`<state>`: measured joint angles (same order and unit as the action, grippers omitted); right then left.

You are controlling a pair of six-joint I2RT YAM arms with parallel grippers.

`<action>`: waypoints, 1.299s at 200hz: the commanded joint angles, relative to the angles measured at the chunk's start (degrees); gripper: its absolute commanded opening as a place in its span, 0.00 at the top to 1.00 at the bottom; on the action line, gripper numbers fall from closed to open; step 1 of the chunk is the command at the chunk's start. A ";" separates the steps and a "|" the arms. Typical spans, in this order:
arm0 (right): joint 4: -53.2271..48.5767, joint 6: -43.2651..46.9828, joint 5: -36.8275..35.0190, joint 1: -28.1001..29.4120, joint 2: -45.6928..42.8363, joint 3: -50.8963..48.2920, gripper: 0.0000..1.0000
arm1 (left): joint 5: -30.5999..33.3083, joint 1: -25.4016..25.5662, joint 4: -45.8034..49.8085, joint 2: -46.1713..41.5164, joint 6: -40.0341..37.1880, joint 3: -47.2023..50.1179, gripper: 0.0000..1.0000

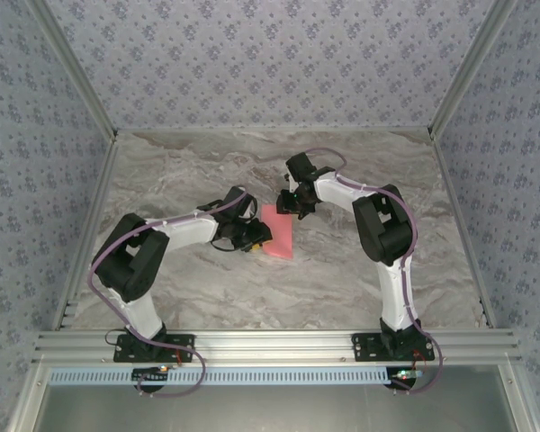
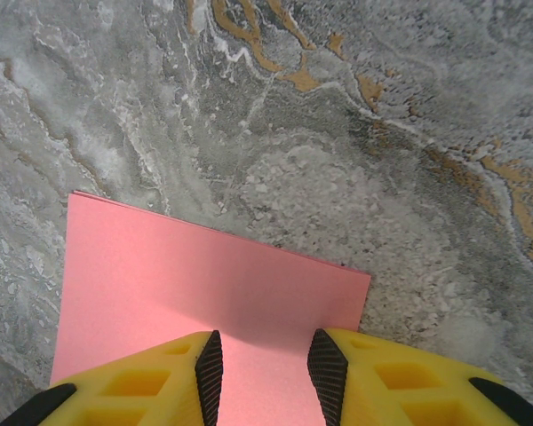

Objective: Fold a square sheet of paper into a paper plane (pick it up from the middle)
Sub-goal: Fold the triangle a second time at the center of the table.

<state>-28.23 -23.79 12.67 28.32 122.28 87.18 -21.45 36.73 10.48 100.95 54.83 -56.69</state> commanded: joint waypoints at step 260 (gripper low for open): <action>3.14 3.50 3.95 0.06 -16.19 -12.96 0.42 | -4.74 -0.83 -4.16 -0.18 -0.25 -0.97 0.64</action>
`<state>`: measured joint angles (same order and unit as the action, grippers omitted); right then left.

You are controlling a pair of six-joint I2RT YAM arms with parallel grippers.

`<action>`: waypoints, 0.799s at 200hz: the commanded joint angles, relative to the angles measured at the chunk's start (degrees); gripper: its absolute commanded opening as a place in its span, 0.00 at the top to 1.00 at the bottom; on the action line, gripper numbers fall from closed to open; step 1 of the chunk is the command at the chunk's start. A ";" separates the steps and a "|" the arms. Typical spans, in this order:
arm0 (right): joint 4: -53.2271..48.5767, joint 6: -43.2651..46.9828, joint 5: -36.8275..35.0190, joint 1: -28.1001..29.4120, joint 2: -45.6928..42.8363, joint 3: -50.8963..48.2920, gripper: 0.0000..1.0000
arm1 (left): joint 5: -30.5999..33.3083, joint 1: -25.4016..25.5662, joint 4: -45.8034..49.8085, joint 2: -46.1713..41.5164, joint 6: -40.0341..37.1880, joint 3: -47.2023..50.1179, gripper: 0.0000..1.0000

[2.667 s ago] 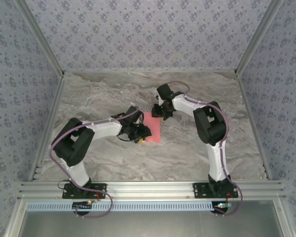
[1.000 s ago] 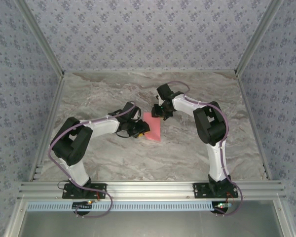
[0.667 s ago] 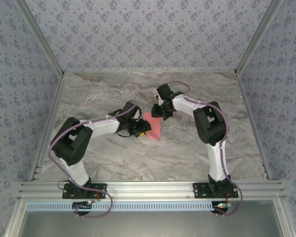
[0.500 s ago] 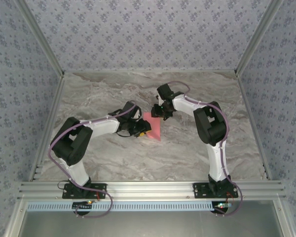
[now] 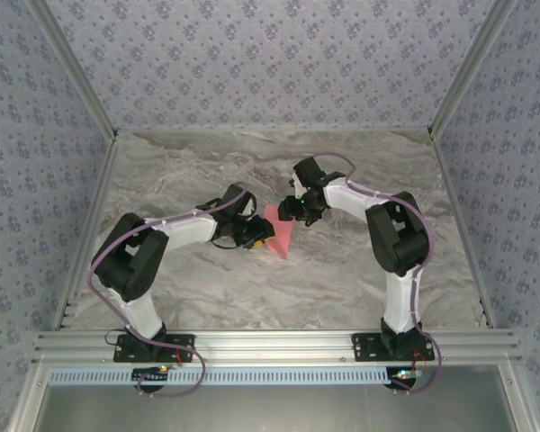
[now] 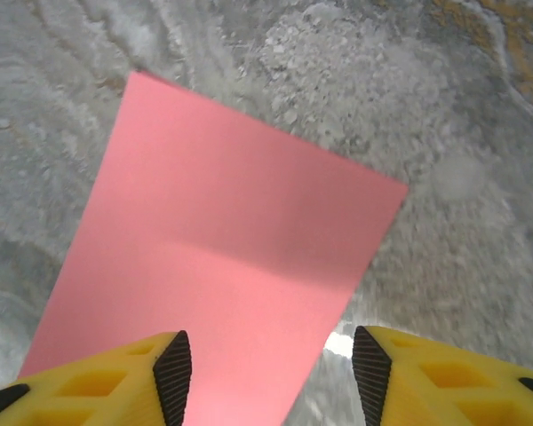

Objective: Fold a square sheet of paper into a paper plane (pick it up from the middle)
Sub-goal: Fold the triangle a second time at the center of the table.

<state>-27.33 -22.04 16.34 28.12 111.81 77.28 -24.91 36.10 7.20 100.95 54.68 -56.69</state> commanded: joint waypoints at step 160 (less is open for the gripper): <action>27.33 19.31 -6.10 14.87 -26.76 -31.37 0.41 | -1.29 -0.15 -1.50 0.14 0.47 -0.53 0.65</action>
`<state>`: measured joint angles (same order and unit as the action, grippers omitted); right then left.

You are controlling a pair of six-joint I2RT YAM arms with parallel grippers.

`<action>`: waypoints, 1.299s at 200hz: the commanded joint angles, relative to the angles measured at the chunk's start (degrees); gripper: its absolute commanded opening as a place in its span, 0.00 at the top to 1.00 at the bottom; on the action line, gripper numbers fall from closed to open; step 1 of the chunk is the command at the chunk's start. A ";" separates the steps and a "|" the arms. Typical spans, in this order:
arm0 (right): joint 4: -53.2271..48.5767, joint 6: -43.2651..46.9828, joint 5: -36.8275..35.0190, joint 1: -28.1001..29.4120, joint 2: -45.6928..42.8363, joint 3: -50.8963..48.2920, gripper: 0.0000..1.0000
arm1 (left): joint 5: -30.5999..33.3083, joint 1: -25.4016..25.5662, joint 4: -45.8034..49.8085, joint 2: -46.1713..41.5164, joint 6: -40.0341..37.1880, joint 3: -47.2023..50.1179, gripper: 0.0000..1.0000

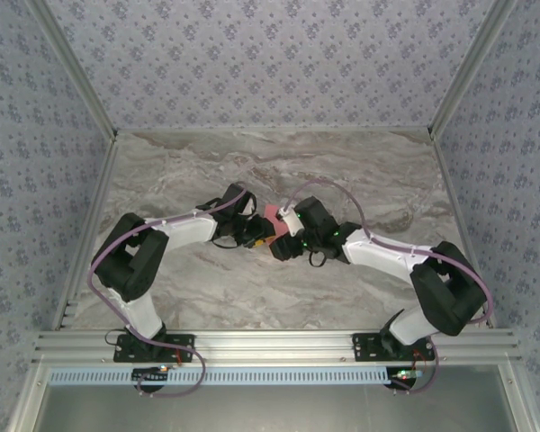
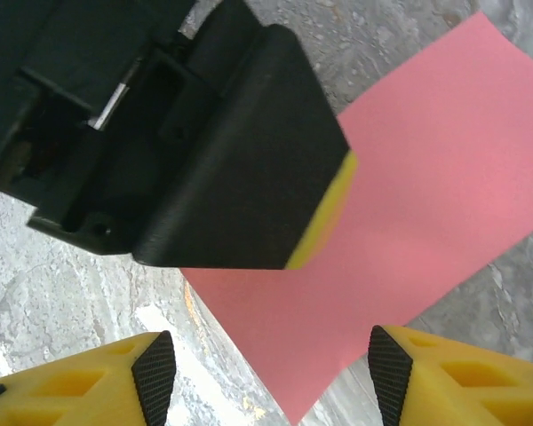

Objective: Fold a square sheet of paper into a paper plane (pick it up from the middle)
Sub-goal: Fold the triangle a second time at the center of the table.

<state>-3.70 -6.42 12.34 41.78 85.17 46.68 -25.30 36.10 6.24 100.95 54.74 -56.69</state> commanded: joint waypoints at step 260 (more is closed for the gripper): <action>2.61 -2.33 -5.84 0.59 6.00 1.75 0.72 | 9.22 -1.35 6.51 -7.20 0.56 0.90 0.51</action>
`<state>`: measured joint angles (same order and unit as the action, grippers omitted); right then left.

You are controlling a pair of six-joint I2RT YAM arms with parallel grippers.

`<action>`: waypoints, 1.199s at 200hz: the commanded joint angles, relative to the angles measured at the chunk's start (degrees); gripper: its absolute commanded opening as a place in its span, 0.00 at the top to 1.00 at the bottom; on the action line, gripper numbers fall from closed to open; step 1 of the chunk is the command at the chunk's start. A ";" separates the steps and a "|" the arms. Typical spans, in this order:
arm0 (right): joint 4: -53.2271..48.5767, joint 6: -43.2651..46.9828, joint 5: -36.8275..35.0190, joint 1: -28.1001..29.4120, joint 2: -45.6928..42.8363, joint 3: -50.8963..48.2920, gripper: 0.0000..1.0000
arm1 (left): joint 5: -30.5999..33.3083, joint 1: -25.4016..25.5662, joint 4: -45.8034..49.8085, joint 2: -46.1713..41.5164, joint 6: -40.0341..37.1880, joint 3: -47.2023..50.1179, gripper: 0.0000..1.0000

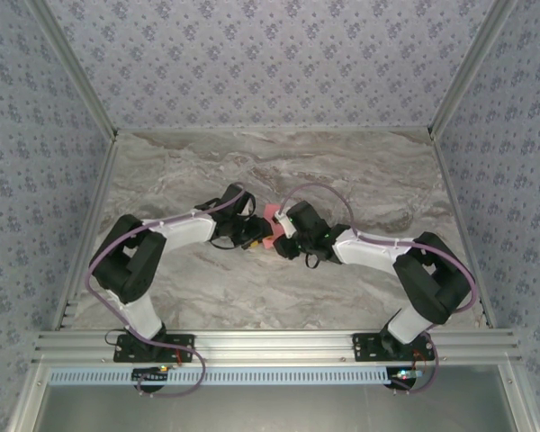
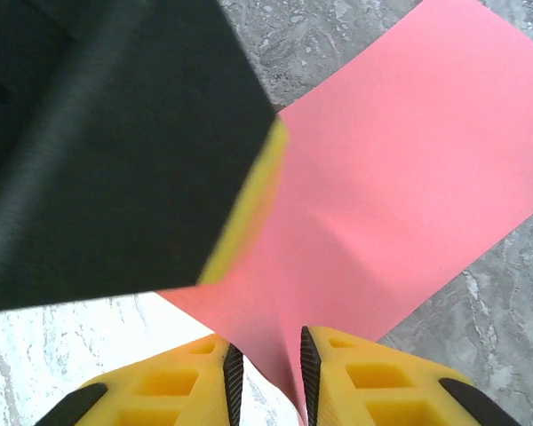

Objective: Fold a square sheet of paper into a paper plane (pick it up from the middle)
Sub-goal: Fold the triangle a second time at the center of the table.

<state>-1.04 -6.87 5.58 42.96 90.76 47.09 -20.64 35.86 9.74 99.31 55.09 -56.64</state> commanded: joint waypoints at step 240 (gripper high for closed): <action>-0.06 -5.95 13.23 -4.97 -0.91 2.39 0.58 | -8.27 -1.07 -17.13 -0.85 7.23 8.87 0.59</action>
<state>-1.04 -10.57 14.44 39.57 90.96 48.01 -28.53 34.30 -8.12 98.43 63.53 -46.04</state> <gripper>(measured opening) 0.413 0.415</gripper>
